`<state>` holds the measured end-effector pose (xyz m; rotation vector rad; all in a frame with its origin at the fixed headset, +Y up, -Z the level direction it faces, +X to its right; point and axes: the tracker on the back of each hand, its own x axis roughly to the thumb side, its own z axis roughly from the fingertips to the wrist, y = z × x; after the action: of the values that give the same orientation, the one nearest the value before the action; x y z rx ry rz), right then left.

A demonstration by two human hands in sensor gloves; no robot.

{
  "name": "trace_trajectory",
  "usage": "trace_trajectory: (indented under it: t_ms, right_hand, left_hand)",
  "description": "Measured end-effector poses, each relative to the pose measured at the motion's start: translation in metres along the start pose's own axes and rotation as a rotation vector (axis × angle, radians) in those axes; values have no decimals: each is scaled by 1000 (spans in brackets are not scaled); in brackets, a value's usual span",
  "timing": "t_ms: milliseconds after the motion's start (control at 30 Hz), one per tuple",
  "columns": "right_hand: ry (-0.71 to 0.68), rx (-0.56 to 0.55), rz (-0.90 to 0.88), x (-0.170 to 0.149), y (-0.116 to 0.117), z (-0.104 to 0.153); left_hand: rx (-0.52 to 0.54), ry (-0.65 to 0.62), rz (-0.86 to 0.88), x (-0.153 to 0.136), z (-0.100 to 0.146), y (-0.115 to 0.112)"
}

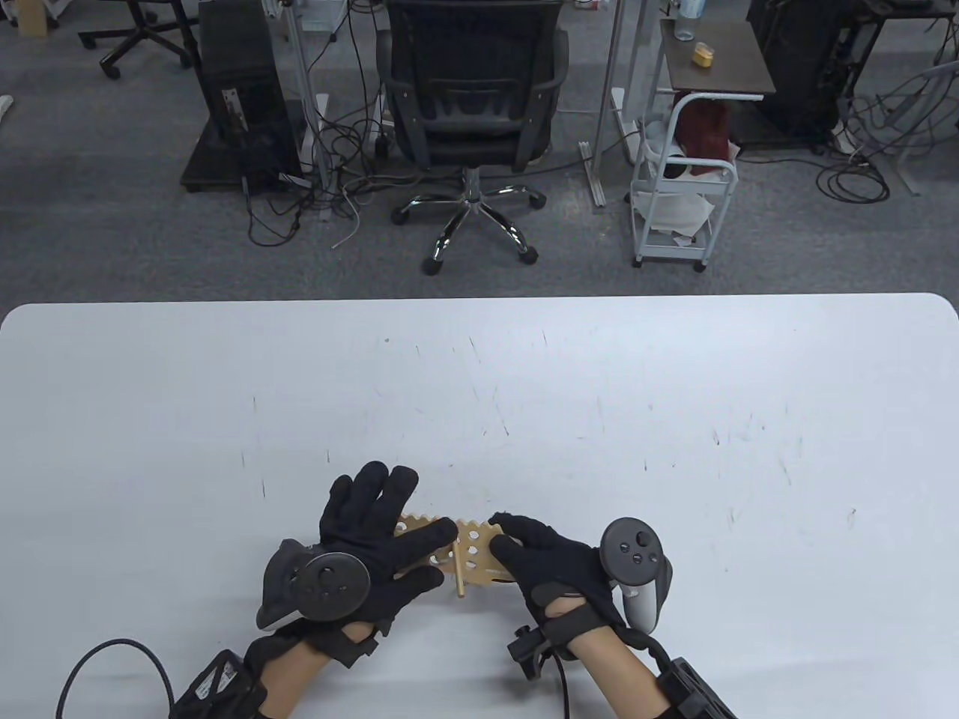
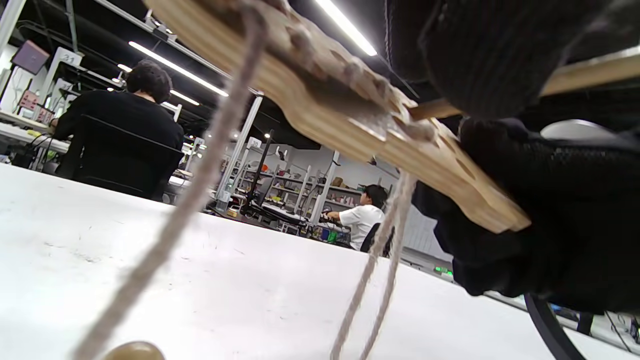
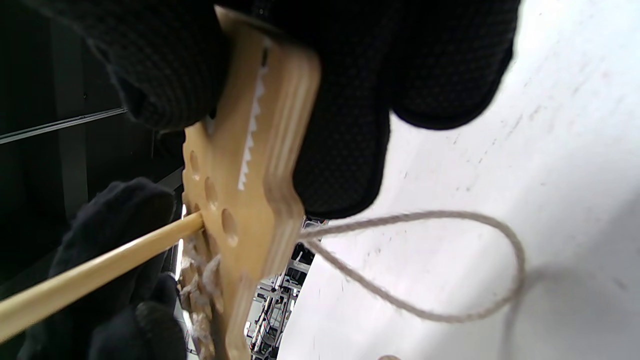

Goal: Thread rope through all holes on crocodile lacing toy

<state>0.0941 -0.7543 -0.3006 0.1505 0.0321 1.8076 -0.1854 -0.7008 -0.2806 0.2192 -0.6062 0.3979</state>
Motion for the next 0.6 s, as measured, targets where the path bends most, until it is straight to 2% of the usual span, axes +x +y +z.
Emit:
trace_trajectory:
  t_ms: [233,400,600]
  right_hand:
    - [0,39,5,1,6,1]
    - [3,70,37,1,9,0]
    - [-1,59,53,1,8,0]
  left_hand:
    - [11,-32,-25,9,0,-4]
    - [-3,-34,51,5,-1,-6]
    - [15,-22,143,-2,0,-6]
